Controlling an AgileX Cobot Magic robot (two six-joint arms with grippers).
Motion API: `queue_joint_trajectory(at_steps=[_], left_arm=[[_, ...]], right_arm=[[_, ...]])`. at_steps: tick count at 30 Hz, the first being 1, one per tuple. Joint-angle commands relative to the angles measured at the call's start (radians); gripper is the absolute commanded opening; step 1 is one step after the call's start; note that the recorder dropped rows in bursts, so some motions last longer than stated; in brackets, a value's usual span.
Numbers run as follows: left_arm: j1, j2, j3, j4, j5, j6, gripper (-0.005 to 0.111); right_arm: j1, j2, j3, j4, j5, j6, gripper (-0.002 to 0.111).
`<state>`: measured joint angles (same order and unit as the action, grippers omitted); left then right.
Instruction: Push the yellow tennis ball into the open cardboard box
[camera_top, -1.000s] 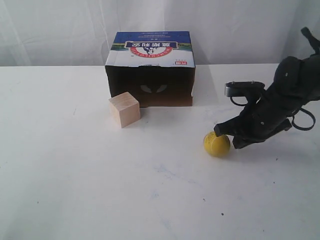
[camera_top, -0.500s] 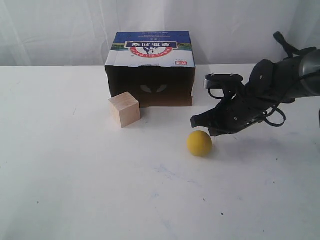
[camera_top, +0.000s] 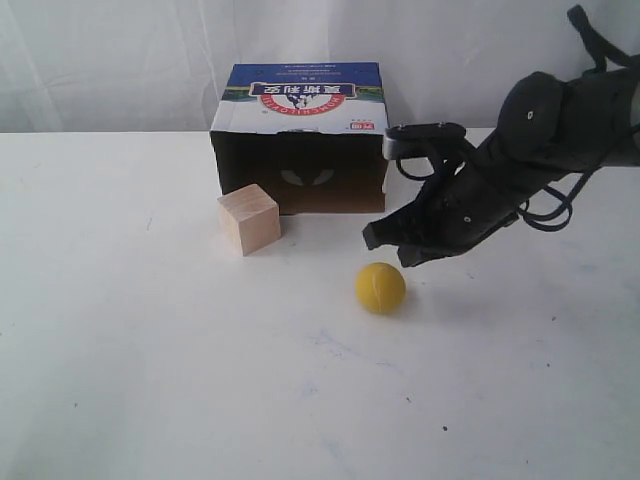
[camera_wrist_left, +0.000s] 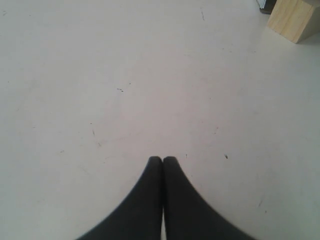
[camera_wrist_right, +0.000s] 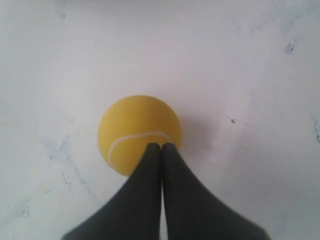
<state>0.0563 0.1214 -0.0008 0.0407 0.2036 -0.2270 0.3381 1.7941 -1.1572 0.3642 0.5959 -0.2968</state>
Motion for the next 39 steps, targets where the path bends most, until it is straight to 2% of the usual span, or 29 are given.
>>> queue_joint_trajectory(at_steps=[1, 9, 15, 27, 39], left_arm=[[0.002, -0.005, 0.001, -0.001, 0.004, -0.001, 0.0], [0.002, -0.005, 0.001, -0.001, 0.004, -0.001, 0.0], [0.002, -0.005, 0.001, -0.001, 0.004, -0.001, 0.0], [0.002, -0.005, 0.001, -0.001, 0.004, -0.001, 0.0], [0.002, -0.005, 0.001, -0.001, 0.004, -0.001, 0.0]], right_arm=[[0.013, 0.022, 0.02, 0.006, 0.012, -0.016, 0.0], [0.095, 0.029, 0.02, 0.026, 0.055, -0.04, 0.0], [0.161, 0.051, 0.02, 0.031, -0.084, -0.04, 0.0], [0.161, 0.178, 0.014, 0.098, -0.3, -0.058, 0.0], [0.161, 0.204, -0.094, 0.08, -0.508, -0.097, 0.0]])
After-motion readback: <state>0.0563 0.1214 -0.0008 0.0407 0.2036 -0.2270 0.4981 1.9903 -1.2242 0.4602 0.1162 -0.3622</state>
